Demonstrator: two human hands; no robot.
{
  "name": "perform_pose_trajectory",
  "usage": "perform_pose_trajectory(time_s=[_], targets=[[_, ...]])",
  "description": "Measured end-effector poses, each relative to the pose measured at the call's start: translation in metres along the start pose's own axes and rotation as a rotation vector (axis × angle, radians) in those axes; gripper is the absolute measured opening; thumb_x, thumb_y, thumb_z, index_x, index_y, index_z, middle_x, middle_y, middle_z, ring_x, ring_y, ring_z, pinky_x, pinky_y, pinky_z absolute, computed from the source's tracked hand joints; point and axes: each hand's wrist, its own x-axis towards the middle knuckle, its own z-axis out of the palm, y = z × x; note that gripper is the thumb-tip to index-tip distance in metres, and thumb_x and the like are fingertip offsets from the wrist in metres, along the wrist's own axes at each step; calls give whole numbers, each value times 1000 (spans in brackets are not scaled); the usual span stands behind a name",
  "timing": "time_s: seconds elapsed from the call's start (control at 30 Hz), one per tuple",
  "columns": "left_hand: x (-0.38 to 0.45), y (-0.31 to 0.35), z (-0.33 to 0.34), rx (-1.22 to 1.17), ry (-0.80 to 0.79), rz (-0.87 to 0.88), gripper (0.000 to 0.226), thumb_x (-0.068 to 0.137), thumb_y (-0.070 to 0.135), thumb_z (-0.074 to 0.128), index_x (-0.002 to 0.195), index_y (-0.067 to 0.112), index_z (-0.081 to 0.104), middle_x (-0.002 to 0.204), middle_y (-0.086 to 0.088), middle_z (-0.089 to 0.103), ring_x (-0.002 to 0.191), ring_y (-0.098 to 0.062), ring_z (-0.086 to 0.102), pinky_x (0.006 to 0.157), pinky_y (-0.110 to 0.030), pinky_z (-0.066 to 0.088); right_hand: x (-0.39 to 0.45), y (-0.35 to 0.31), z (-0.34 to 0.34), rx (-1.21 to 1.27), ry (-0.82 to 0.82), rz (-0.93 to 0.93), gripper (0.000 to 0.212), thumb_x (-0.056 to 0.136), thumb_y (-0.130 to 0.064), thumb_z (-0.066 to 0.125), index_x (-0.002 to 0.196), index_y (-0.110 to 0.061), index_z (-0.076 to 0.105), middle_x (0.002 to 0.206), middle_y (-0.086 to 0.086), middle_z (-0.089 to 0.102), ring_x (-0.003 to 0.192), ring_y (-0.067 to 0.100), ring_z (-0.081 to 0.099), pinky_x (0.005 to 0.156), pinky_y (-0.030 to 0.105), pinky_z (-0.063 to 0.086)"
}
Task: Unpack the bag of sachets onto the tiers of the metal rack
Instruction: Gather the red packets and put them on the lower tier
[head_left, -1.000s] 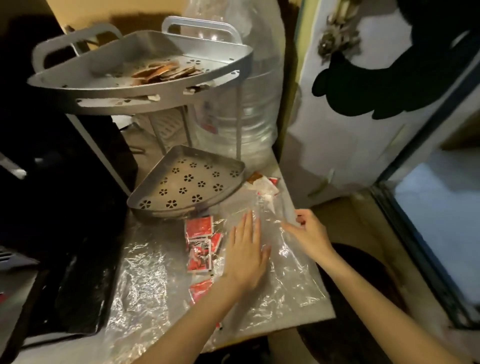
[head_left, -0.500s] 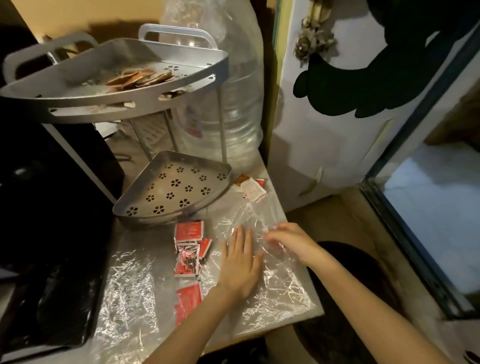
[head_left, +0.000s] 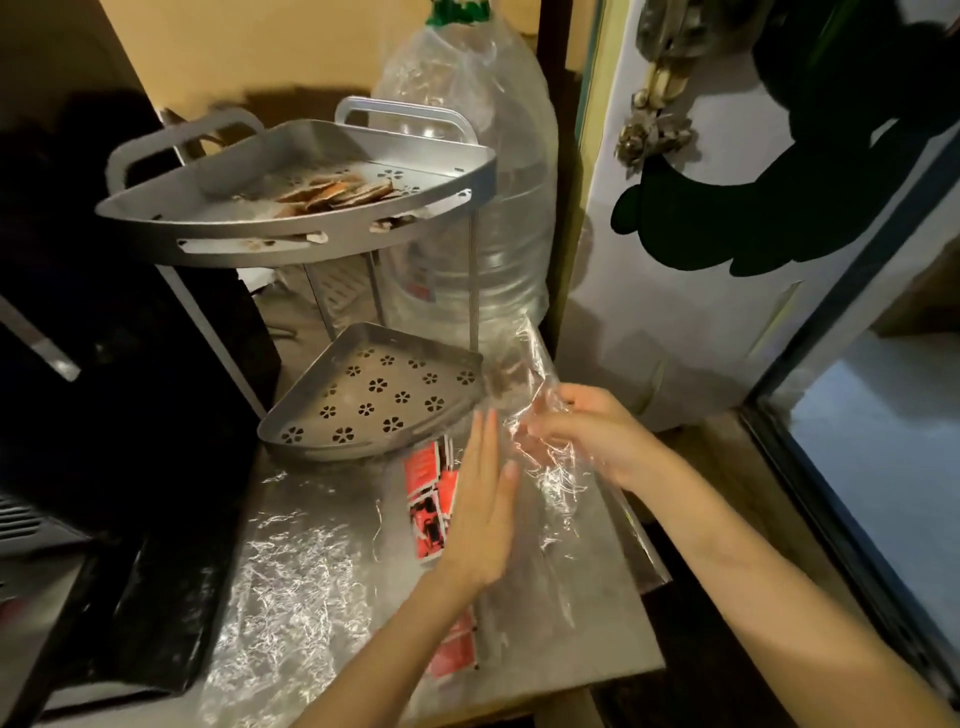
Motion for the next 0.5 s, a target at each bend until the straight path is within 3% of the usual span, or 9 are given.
perform_pose_trajectory(time_s=[0.1, 0.2, 0.37, 0.5], targets=[[4, 20, -10, -231, 54, -19, 55, 88, 59, 19, 137, 43, 0, 150, 25, 0, 136, 14, 1, 109, -5, 4, -1, -22, 9, 59, -56, -47, 26, 74, 1, 68, 99, -6, 61, 90, 9, 70, 76, 15, 70, 72, 21, 54], [4, 33, -23, -371, 102, -24, 59, 79, 73, 25, 131, 53, 5, 151, 23, 6, 137, 12, 10, 109, -7, 13, -3, -42, 22, 56, -118, -110, 20, 77, 5, 63, 95, -3, 61, 83, 10, 68, 67, 13, 67, 61, 19, 54], [1, 43, -42, -410, 186, 18, 68, 75, 78, 28, 133, 50, 8, 155, 13, 12, 137, 9, 16, 115, -18, 16, -2, -61, 43, 120, -212, -198, 17, 78, 12, 57, 84, -4, 57, 70, 3, 68, 55, 8, 65, 56, 17, 52], [-3, 43, -59, -469, 248, 55, 68, 79, 72, 35, 139, 47, 14, 154, 8, 21, 140, -4, 22, 117, -40, 19, -1, -62, 58, 231, -276, -191, 19, 79, 13, 56, 83, -6, 57, 69, 1, 70, 58, 11, 65, 57, 19, 53]])
